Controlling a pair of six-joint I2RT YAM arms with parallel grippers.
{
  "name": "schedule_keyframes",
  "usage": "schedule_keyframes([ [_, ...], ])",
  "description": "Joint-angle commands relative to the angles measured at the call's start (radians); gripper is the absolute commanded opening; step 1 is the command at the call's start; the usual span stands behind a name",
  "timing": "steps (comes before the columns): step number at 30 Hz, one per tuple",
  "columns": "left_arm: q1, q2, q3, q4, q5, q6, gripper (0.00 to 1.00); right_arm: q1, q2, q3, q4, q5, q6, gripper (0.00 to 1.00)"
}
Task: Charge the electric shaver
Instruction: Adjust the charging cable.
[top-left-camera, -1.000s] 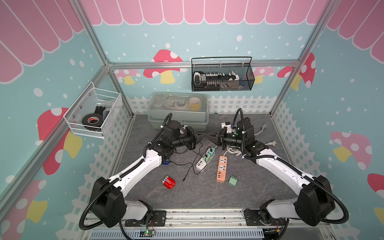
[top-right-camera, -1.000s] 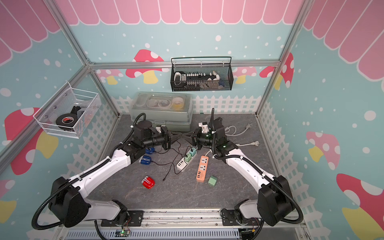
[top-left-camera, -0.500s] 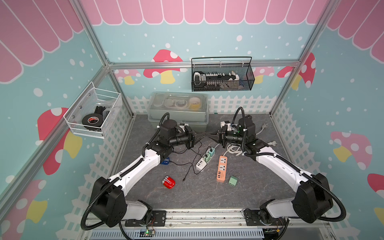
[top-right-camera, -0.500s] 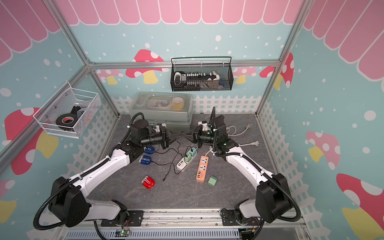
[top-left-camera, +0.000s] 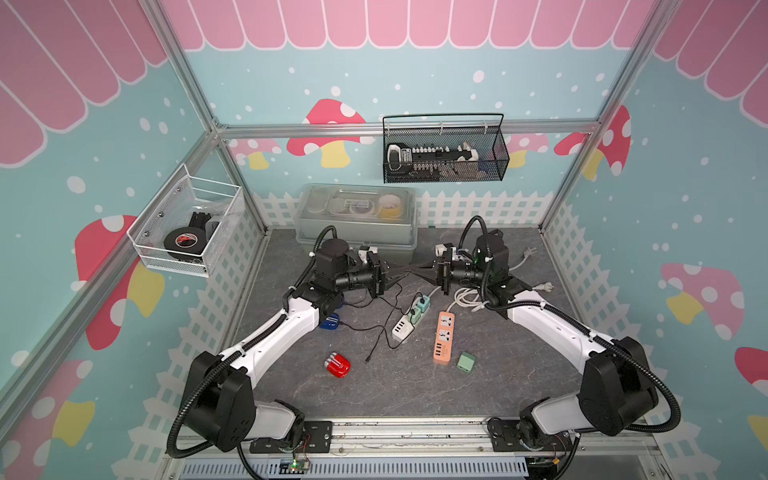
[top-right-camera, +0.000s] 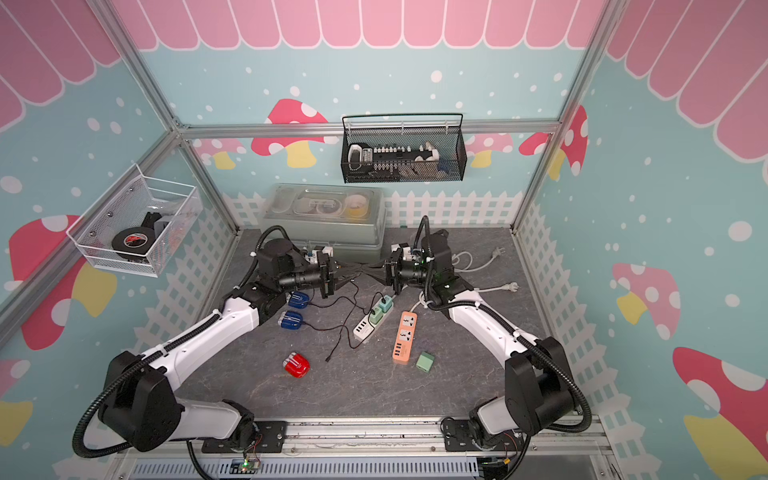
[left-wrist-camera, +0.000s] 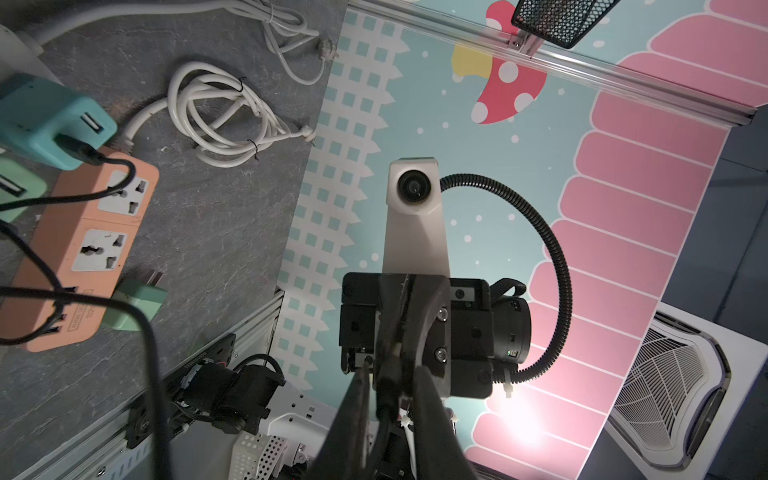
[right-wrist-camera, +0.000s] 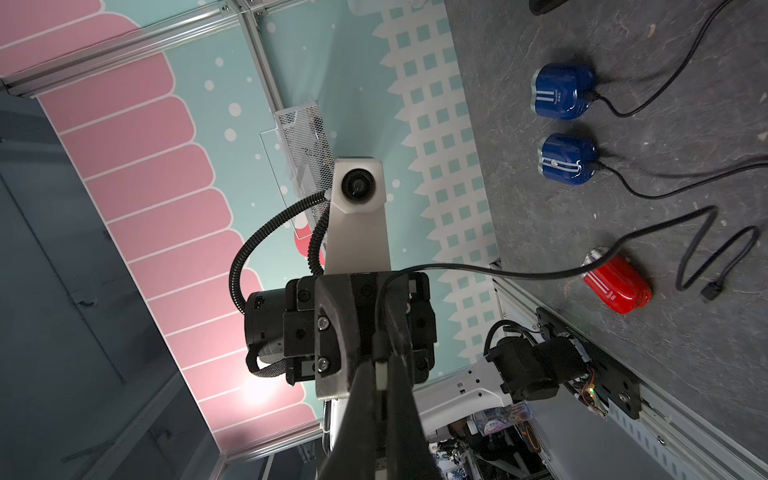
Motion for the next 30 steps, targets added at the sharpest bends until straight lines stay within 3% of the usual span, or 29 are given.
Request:
schedule_keyframes([
  [1, 0.011, 0.012, -0.022, 0.014, 0.012, 0.012, 0.16, -0.002, -0.011, -0.006, 0.084, -0.033, 0.036, 0.00],
  [6, 0.011, 0.021, -0.026, 0.046, 0.013, -0.005, 0.09, -0.002, -0.003, -0.010, 0.084, -0.059, 0.033, 0.00],
  [16, 0.011, 0.010, -0.047, 0.093, 0.036, -0.044, 0.10, -0.002, 0.050, 0.001, 0.149, -0.059, 0.057, 0.00],
  [19, 0.012, 0.011, -0.046, 0.100, 0.037, -0.048, 0.01, -0.002, 0.062, 0.015, 0.148, -0.063, 0.058, 0.00],
  [23, 0.012, 0.010, -0.048, 0.111, 0.017, -0.055, 0.00, -0.002, 0.057, 0.024, 0.097, -0.053, 0.038, 0.00],
  [24, 0.011, 0.003, -0.050, 0.112, 0.004, -0.056, 0.00, -0.003, 0.053, 0.029, 0.063, -0.045, 0.021, 0.04],
  [26, 0.011, -0.017, -0.062, 0.105, -0.042, -0.055, 0.00, -0.010, 0.028, 0.039, -0.074, -0.001, -0.052, 0.30],
  [28, 0.011, -0.046, -0.080, 0.085, -0.096, -0.052, 0.00, -0.027, -0.018, 0.059, -0.297, 0.069, -0.178, 0.49],
  [30, 0.012, -0.077, -0.102, 0.062, -0.158, -0.046, 0.00, -0.045, -0.073, 0.088, -0.586, 0.178, -0.320, 0.58],
])
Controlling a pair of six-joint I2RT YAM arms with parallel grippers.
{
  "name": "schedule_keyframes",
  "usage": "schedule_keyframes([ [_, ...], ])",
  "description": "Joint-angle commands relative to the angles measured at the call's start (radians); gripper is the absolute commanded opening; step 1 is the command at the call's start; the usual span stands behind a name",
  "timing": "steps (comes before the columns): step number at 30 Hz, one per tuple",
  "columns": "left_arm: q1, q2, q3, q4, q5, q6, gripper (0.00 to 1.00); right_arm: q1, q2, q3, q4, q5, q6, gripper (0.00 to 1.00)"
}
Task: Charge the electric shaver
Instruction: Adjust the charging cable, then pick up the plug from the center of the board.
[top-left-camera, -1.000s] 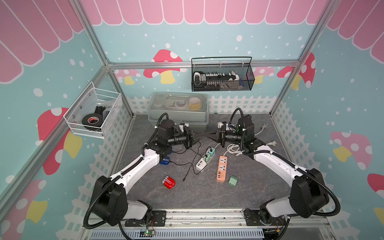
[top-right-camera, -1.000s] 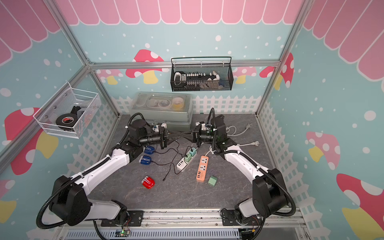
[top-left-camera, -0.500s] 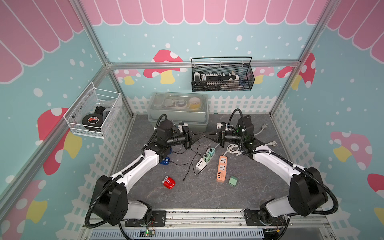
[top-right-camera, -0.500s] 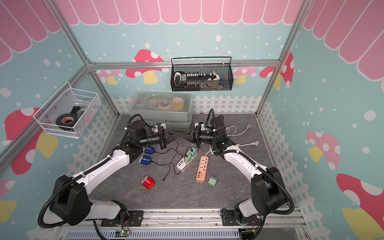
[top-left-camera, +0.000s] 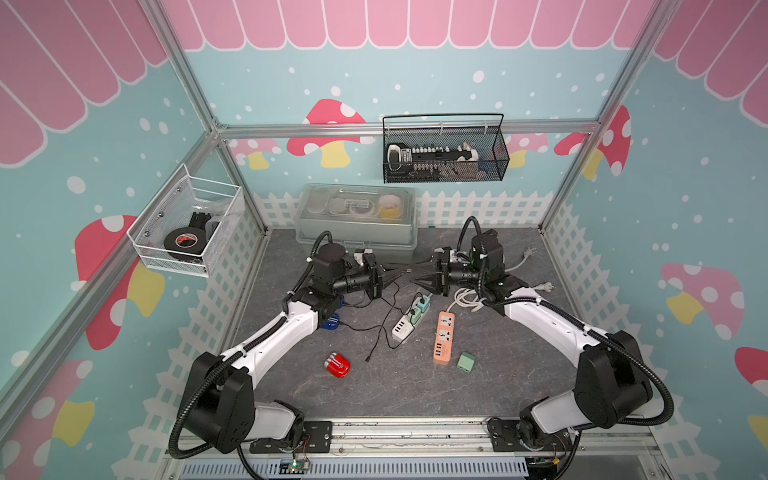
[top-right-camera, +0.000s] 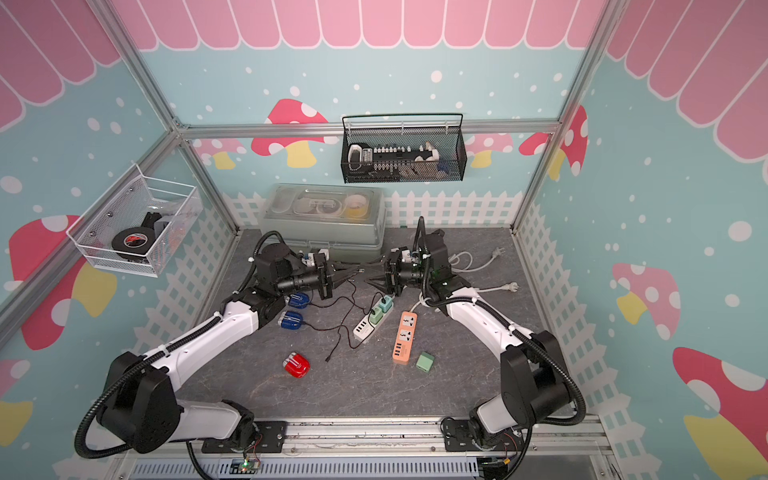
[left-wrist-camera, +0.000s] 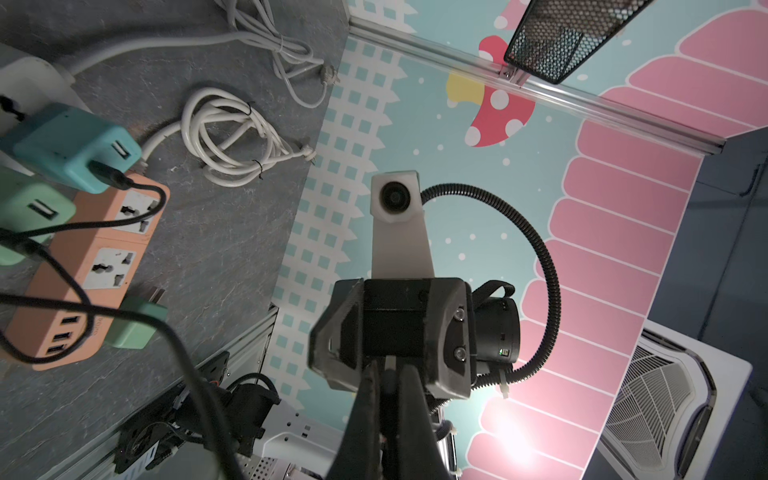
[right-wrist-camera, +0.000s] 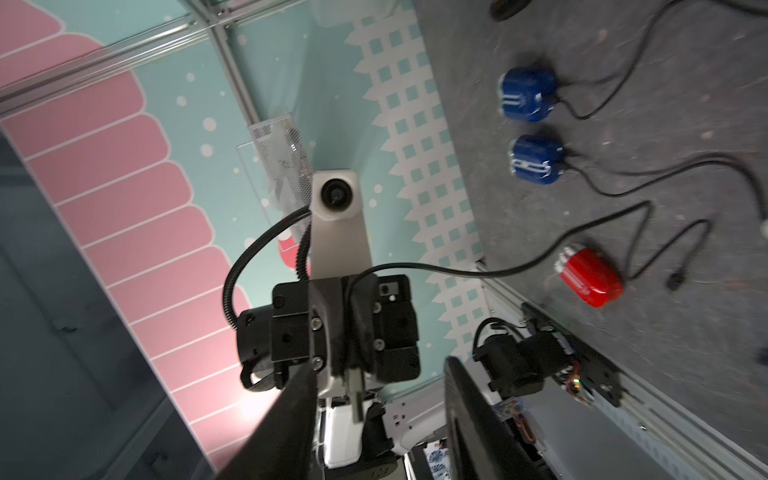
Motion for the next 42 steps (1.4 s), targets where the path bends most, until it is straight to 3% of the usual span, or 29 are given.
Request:
schedule_keyframes([
  [1, -0.001, -0.070, -0.044, -0.007, -0.131, -0.007, 0.00, -0.032, -0.110, 0.064, -0.512, 0.204, -0.262, 0.60],
  [5, -0.001, -0.117, -0.088, -0.022, -0.227, 0.004, 0.00, -0.034, -0.161, 0.039, -0.954, 0.409, -0.390, 0.62],
  [8, 0.000, -0.134, -0.100, -0.049, -0.259, 0.024, 0.00, -0.033, -0.203, -0.078, -1.128, 0.516, -0.393, 0.63],
  [11, -0.002, -0.143, -0.100, -0.083, -0.262, 0.051, 0.00, -0.033, -0.261, -0.201, -1.178, 0.590, -0.371, 0.65],
  [19, -0.001, -0.153, -0.116, -0.090, -0.235, 0.060, 0.00, -0.033, -0.223, -0.371, -0.977, 0.600, -0.399, 0.70],
  [31, -0.002, -0.166, -0.129, -0.107, -0.211, 0.072, 0.00, -0.022, -0.018, -0.277, -0.925, 0.616, -0.497, 0.72],
  [42, -0.001, -0.169, -0.136, -0.108, -0.212, 0.072, 0.00, -0.019, 0.074, -0.273, -0.919, 0.595, -0.493, 0.60],
])
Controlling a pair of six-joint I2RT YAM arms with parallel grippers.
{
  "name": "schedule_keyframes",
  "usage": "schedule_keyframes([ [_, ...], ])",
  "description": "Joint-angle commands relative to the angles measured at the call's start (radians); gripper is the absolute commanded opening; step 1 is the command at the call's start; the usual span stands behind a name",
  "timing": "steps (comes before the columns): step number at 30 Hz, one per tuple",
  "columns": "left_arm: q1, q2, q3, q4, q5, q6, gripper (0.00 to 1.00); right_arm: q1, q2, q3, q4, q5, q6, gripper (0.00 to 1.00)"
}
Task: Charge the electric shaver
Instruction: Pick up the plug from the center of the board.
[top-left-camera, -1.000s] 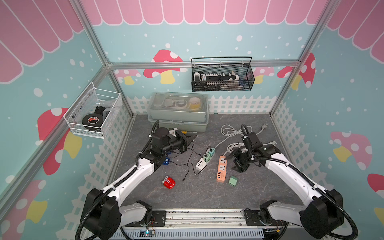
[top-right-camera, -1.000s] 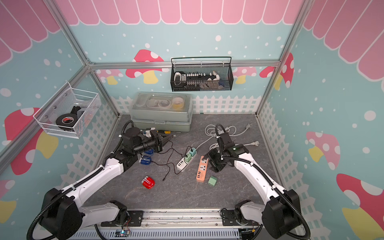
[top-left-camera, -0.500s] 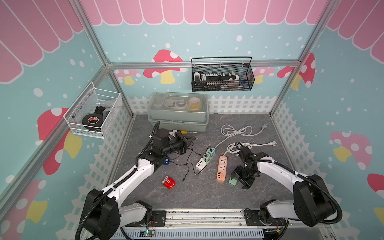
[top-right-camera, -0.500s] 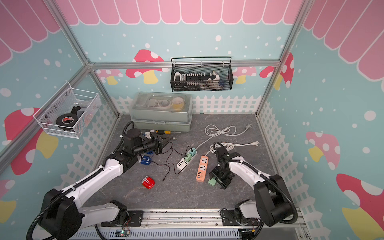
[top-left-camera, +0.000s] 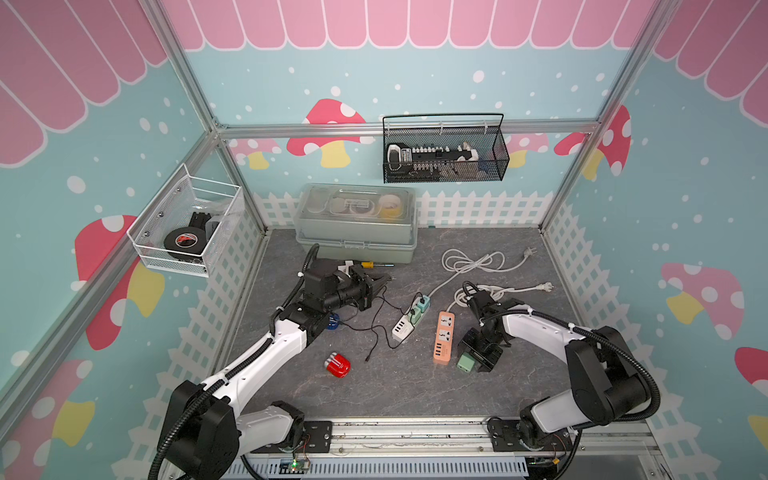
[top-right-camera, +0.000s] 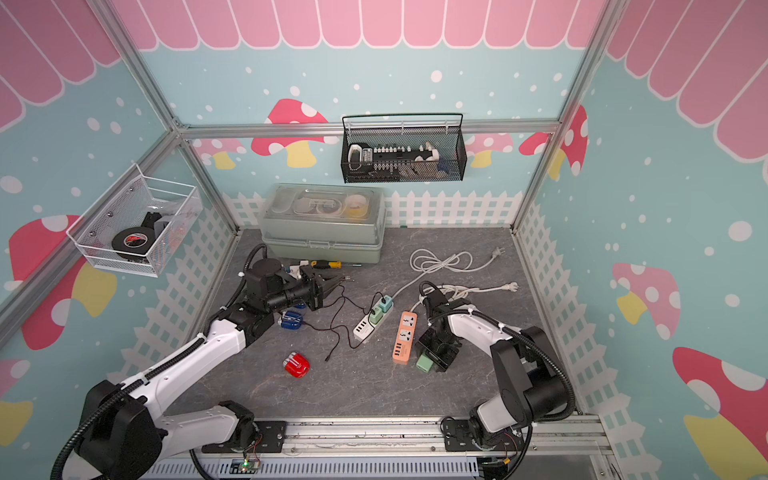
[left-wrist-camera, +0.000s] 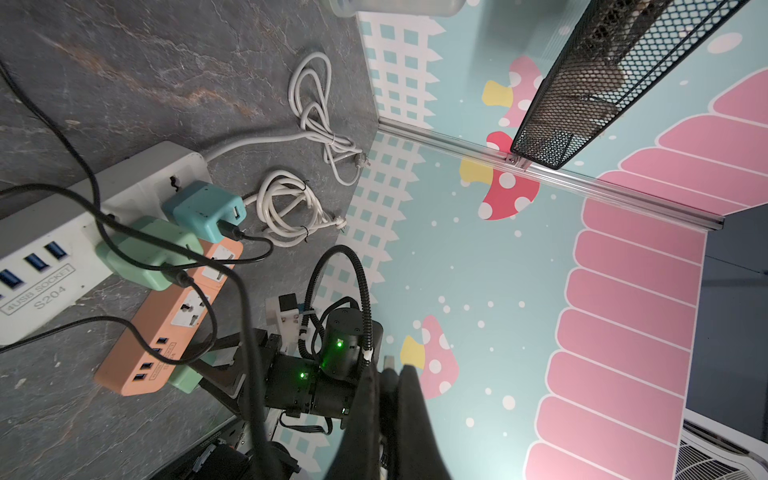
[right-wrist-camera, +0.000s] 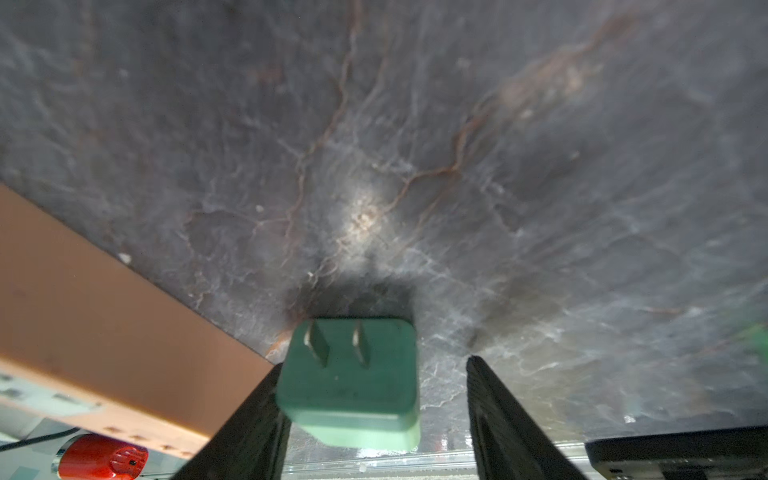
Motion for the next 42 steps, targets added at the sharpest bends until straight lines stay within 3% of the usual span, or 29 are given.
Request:
schedule_keyframes([
  [1, -0.001, -0.022, -0.018, -0.002, 0.008, 0.019, 0.00, 0.005, 0.031, 0.013, -0.039, 0.002, -0.002, 0.58],
  [6, -0.001, -0.024, -0.016, -0.003, 0.003, 0.023, 0.00, 0.006, 0.049, -0.009, -0.041, -0.010, 0.020, 0.57],
  [13, -0.001, -0.037, -0.028, -0.007, 0.007, 0.064, 0.00, 0.002, -0.002, 0.009, 0.006, -0.072, 0.074, 0.00],
  [21, -0.010, -0.089, -0.072, 0.124, -0.034, 0.251, 0.00, 0.002, -0.141, 0.321, -0.083, -0.273, 0.136, 0.00],
  [27, -0.100, -0.149, -0.038, 0.051, -0.110, 0.687, 0.00, 0.001, -0.074, 0.486, -0.109, -0.481, 0.145, 0.00],
  [33, -0.232, -0.269, -0.112, 0.079, -0.269, 1.051, 0.00, -0.005, -0.009, 0.504, -0.105, -0.673, 0.151, 0.00],
  [36, -0.293, -0.290, -0.111, 0.035, -0.284, 1.216, 0.00, -0.014, 0.054, 0.483, -0.102, -0.842, 0.161, 0.00],
  [39, -0.376, -0.288, -0.094, -0.048, -0.316, 1.380, 0.00, -0.022, 0.113, 0.540, -0.218, -0.892, 0.061, 0.00],
  [42, -0.449, -0.281, -0.108, -0.068, -0.384, 1.509, 0.00, -0.028, 0.204, 0.648, -0.514, -0.890, -0.179, 0.00],
])
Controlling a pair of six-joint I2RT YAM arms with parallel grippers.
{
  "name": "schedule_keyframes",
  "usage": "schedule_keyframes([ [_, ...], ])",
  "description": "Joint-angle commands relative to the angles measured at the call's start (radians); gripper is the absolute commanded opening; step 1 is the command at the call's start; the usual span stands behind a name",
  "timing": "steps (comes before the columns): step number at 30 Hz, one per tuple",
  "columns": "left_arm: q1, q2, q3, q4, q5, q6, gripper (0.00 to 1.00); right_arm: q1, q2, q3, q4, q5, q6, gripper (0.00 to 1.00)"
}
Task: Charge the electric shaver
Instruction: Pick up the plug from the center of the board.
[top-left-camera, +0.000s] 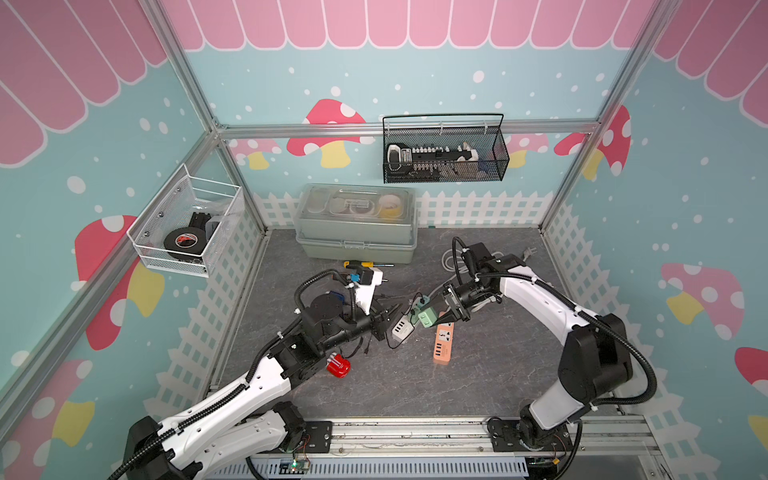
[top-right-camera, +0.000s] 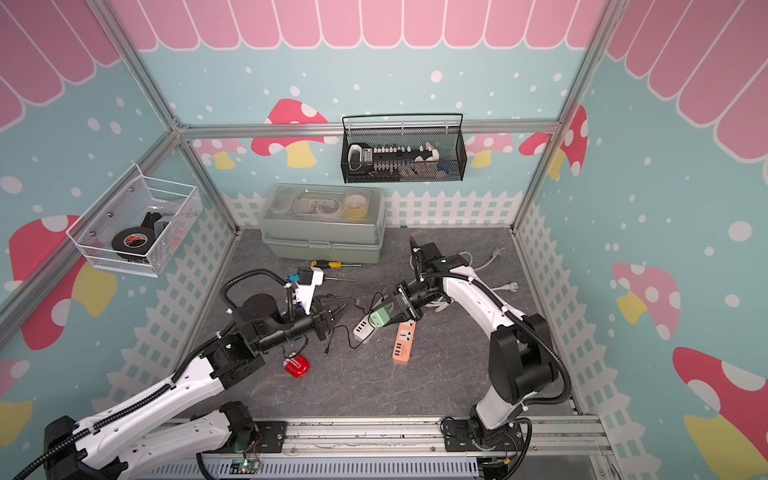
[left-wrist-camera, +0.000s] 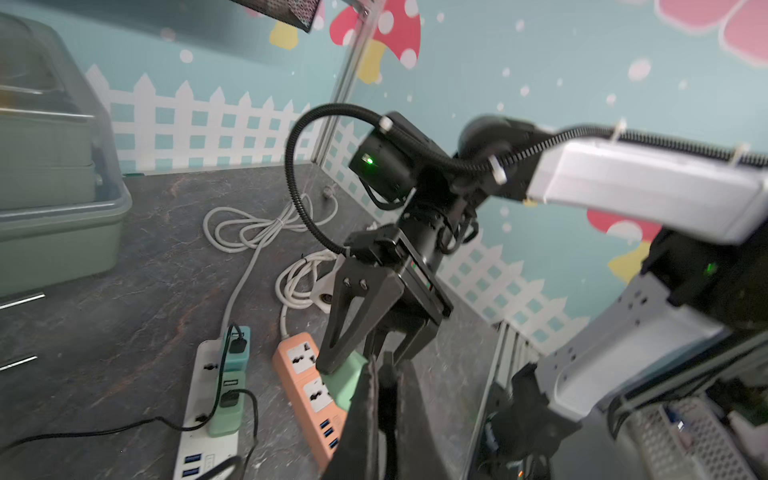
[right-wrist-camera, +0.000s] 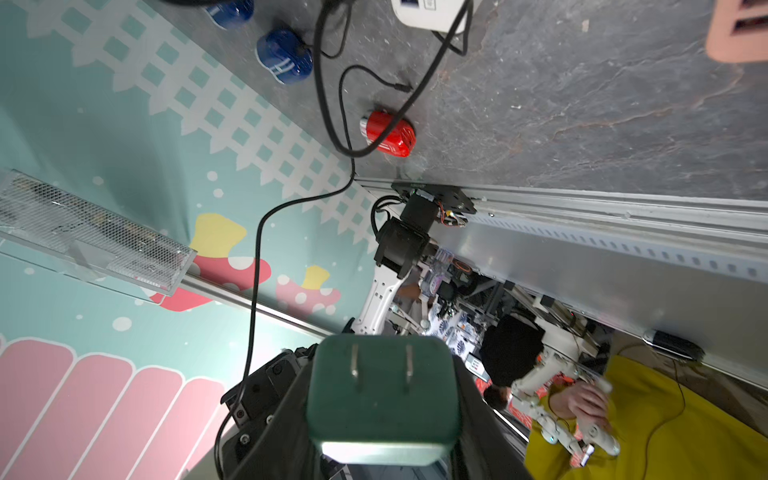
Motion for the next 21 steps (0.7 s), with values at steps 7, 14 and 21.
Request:
schedule_keyframes([
  [7, -0.098, 0.054, 0.005, -0.105, -0.127, 0.409, 0.00, -0.014, 0.158, 0.187, -0.597, -0.003, -0.458, 0.00],
  [14, -0.168, 0.088, 0.016, -0.122, -0.180, 0.490, 0.00, -0.014, 0.187, 0.209, -0.587, 0.029, -0.414, 0.00],
  [21, -0.212, 0.121, 0.021, -0.087, -0.256, 0.493, 0.00, -0.012, 0.200, 0.198, -0.447, 0.028, -0.281, 0.00],
])
